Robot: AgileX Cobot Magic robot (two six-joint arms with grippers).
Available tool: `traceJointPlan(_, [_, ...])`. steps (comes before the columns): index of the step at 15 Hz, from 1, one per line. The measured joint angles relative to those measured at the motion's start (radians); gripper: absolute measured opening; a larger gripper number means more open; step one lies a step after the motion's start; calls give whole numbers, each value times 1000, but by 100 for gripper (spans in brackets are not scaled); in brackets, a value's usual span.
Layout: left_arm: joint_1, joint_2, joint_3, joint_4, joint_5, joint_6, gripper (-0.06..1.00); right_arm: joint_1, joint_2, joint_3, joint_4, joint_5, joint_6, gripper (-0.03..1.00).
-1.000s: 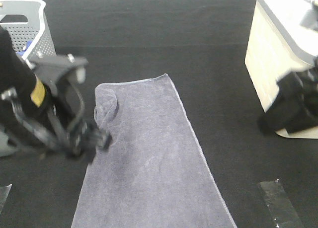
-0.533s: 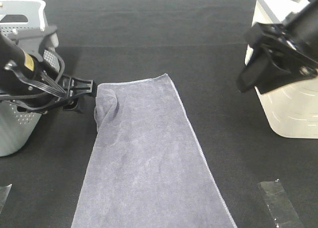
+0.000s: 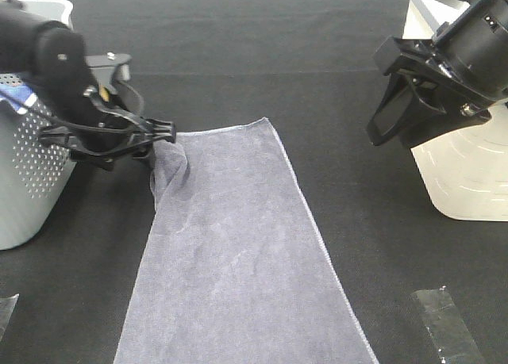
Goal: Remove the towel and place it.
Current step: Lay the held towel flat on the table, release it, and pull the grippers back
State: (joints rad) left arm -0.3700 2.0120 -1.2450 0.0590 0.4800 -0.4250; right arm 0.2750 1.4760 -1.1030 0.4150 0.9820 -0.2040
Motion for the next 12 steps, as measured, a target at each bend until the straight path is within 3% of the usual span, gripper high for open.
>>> traceJointPlan(4, [0, 119, -158, -9, 146, 29, 57, 0, 0, 0, -2, 0, 0, 43])
traceJointPlan(12, [12, 125, -254, 23, 288, 57, 57, 0, 0, 0, -8, -1, 0, 43])
